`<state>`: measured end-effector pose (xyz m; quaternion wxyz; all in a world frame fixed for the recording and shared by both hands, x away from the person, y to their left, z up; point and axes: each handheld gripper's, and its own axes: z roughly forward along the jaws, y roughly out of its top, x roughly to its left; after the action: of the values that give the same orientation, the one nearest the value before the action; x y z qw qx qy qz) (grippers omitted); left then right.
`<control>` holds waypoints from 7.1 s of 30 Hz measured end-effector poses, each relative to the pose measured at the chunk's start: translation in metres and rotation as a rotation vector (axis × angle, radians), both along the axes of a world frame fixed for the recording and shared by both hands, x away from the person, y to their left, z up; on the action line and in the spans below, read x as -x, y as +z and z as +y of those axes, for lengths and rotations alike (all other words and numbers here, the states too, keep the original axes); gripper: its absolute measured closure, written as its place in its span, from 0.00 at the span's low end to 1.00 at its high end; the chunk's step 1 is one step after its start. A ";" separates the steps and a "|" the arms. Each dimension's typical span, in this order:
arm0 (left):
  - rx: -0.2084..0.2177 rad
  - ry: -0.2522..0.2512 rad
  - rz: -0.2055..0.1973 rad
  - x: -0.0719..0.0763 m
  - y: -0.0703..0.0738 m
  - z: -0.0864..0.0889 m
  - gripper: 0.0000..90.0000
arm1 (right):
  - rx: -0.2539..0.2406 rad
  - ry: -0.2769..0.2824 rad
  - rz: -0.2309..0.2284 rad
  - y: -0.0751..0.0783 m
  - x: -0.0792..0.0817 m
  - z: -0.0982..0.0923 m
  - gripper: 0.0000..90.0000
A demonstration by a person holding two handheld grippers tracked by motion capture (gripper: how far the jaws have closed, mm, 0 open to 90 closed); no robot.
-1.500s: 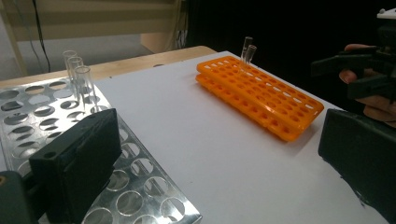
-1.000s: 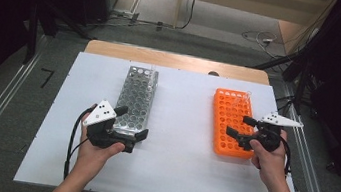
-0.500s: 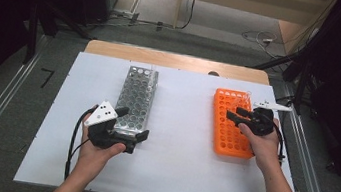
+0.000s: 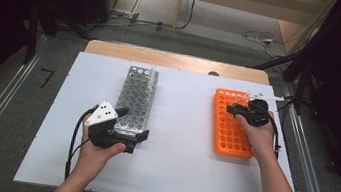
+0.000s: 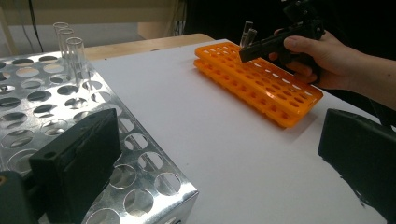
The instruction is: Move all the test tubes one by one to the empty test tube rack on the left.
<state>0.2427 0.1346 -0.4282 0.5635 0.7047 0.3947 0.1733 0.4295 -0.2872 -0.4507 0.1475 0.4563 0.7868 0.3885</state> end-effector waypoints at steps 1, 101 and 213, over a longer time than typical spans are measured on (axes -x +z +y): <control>0.000 -0.001 0.000 0.000 0.000 0.000 0.00 | -0.011 -0.002 0.008 -0.001 -0.001 0.000 0.72; -0.006 -0.188 -0.011 0.006 0.011 -0.077 0.40 | -0.068 0.496 -0.075 0.017 0.159 0.122 0.82; -0.046 0.211 -0.086 -0.136 0.032 -0.002 0.83 | -0.133 0.324 -0.133 0.000 0.188 -0.022 0.05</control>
<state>0.3792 0.1324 -0.3961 0.5421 0.6639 0.4382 0.2708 0.2414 -0.3090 -0.4504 0.1044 0.3057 0.8112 0.4875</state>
